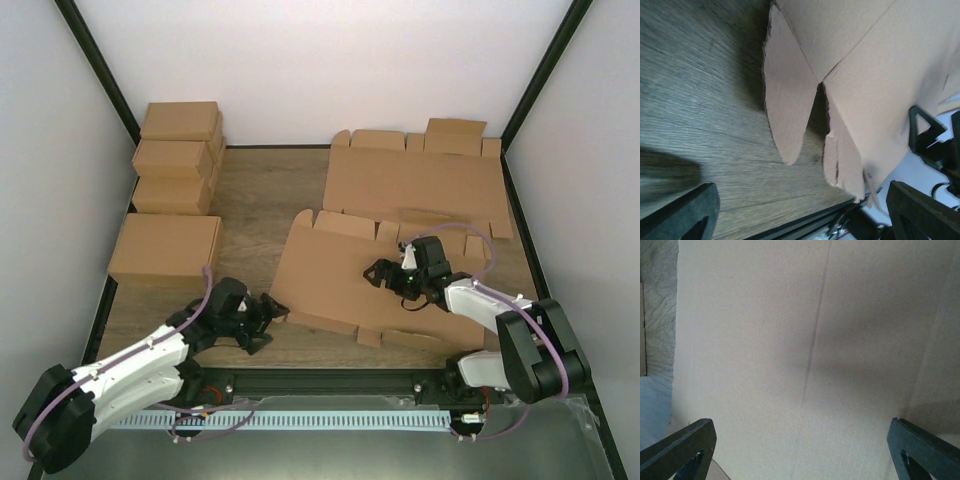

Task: Fold the paper box

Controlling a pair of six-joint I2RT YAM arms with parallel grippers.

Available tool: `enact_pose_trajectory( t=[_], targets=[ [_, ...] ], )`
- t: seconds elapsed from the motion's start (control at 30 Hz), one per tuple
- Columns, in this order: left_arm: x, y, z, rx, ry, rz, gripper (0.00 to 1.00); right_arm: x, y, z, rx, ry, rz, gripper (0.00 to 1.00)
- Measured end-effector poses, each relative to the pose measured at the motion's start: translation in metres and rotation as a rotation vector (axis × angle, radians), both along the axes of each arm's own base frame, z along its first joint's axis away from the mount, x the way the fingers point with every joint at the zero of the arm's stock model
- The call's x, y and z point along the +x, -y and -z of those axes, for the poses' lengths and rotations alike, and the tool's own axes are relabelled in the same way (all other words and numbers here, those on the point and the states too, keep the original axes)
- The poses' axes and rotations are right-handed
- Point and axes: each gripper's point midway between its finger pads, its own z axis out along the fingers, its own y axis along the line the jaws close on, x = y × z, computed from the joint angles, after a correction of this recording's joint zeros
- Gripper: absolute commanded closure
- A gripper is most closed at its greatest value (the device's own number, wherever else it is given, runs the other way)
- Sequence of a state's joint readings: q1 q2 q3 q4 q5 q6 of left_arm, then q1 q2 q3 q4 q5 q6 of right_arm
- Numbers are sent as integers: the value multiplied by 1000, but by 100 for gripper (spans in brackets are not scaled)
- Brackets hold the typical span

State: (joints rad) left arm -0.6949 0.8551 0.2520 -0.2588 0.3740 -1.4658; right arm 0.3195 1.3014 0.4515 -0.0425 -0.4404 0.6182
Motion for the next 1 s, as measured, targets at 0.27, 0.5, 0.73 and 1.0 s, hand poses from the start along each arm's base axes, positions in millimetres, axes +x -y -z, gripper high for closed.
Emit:
enact_pose_trajectory(
  t=[0.27, 0.5, 0.73, 1.0],
  targets=[
    [7, 1, 8, -37, -41, -104, 35, 0, 0, 0, 0, 0, -1, 3],
    [19, 4, 18, -57, -38, -164, 66, -1, 0, 0, -3, 1, -1, 4],
    [28, 1, 27, -5, -5, -175, 96, -2, 0, 0, -8, -7, -5, 4],
    [64, -4, -16, 118, 215, -159, 96, -5, -7, -1, 15, -23, -45, 4]
  ],
)
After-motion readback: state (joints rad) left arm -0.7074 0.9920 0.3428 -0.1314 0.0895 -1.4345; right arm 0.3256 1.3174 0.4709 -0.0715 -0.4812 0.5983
